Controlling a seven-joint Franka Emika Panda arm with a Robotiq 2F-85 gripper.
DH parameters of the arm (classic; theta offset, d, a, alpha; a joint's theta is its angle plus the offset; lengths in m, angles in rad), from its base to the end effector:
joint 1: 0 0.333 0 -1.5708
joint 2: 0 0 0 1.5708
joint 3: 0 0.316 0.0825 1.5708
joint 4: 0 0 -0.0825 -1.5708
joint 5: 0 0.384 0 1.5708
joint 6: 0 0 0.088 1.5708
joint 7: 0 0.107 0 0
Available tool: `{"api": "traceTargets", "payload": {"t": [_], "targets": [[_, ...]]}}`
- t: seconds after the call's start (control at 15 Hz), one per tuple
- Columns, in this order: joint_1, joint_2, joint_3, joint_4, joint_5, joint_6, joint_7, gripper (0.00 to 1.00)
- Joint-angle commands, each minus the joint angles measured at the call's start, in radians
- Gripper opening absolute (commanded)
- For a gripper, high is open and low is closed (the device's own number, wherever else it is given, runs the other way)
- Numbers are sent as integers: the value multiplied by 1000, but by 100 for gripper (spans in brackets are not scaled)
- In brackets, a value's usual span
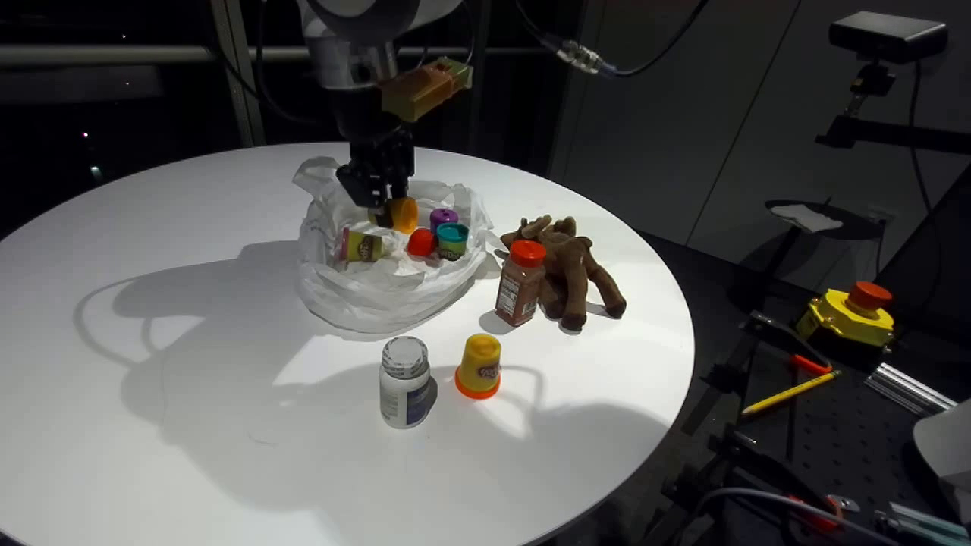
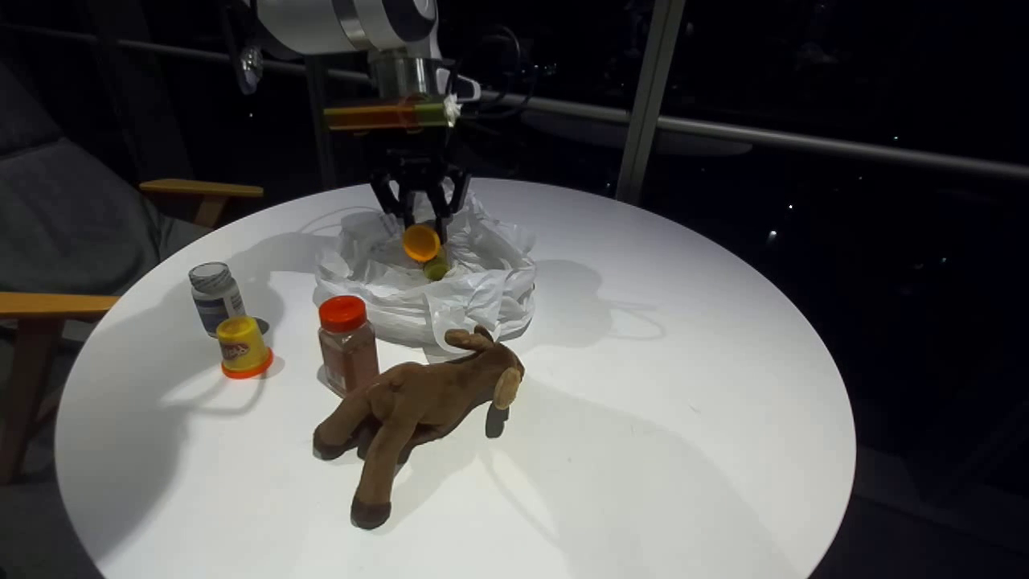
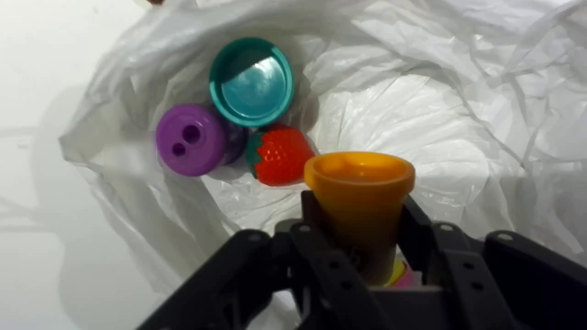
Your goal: Remove the contents from the white plastic bag and put them on the table one at a time
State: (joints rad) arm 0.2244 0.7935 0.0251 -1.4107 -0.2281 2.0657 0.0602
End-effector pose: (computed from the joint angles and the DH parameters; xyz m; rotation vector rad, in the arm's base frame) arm 0.6962 0.1618 0.2179 2.9095 0.4480 -0.1605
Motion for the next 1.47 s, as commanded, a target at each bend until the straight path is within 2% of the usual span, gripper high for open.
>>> {"api": "traceTargets", "payload": {"t": [0.0,0.2,0.4,0.6,0.87,1.4], "targets": [[-7,-216,4,-183,47,-103,76,22],[-11,-346,15,-298,94,-262,132,23],[-4,-439,30,-424,107,-293,186,22],[8,-502,63,-570,98,-185,218,21],[8,-501,107,-736,136,16,225,21],[12,-480,121,-918,140,285,225,21]]}}
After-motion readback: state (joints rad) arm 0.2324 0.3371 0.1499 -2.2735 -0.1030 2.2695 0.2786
